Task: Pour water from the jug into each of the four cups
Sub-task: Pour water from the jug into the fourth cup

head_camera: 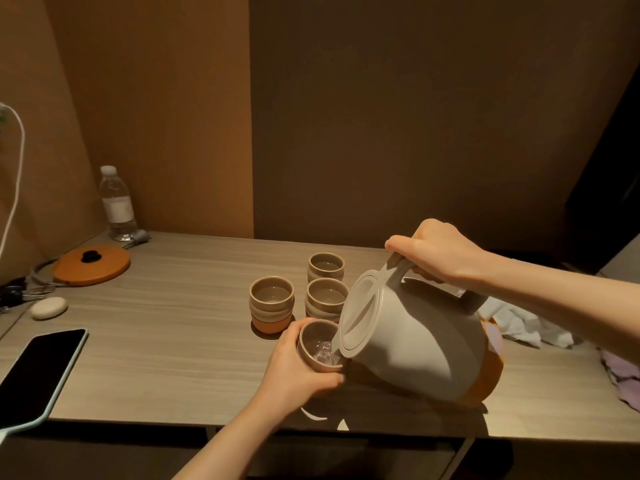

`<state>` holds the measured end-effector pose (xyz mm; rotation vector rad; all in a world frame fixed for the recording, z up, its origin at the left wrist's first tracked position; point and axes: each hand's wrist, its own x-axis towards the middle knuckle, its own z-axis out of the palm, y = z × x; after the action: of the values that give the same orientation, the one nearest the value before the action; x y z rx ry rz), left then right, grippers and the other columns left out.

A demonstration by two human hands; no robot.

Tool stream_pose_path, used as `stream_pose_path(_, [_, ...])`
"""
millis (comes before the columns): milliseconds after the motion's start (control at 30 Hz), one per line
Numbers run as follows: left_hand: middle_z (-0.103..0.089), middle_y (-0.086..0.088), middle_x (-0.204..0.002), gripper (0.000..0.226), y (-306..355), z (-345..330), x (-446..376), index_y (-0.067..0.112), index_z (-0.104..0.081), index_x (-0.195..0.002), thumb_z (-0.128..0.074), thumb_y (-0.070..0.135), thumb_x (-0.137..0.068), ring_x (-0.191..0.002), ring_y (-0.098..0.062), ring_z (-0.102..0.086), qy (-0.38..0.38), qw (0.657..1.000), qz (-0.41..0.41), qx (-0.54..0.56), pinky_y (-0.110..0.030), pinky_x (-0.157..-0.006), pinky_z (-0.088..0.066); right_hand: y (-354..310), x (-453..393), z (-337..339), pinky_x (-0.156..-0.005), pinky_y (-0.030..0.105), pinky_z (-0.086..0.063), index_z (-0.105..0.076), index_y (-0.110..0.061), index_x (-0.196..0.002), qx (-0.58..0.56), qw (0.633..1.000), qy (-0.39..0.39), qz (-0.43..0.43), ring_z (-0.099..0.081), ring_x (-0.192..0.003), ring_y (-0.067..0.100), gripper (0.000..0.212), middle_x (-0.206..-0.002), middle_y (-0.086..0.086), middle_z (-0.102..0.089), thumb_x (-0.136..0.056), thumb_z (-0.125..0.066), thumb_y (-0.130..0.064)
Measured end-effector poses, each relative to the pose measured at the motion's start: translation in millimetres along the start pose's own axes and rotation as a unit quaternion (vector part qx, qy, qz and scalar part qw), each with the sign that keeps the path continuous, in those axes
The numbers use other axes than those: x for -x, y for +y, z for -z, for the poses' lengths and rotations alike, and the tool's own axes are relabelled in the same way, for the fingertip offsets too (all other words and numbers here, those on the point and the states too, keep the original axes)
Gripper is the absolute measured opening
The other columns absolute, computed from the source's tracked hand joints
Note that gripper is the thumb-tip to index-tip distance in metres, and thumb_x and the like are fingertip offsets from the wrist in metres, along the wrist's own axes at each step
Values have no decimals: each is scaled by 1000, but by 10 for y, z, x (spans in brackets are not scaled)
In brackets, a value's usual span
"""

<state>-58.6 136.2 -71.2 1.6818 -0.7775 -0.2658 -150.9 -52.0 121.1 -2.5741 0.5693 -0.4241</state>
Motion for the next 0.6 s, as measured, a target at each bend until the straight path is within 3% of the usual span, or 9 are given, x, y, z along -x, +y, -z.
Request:
stream_pose_path(400, [-59,15,-115,85,-10,-6,-2,36,-49,-116,-89,29,-42,-108,0,-55,0,1000,0,-3,-18,-90,-44,-21,-6,-2,-64,40,-48,-62,-4,-57,12,1000,4,-4,-51,-54,23,52,-56,11,-54,-91,-53,-42])
stream_pose_path(600, [-59,14,-113,83,-20,-6,5,35,-49,-115,-90,24,-43,-105,1,-56,10,1000,1,1,-11,-83,-43,-29,-12,-14,-68,45,-52,-59,-8,-52,15,1000,10,-3,-52,-55,23,53,-55,10,-54,-91,-52,-43])
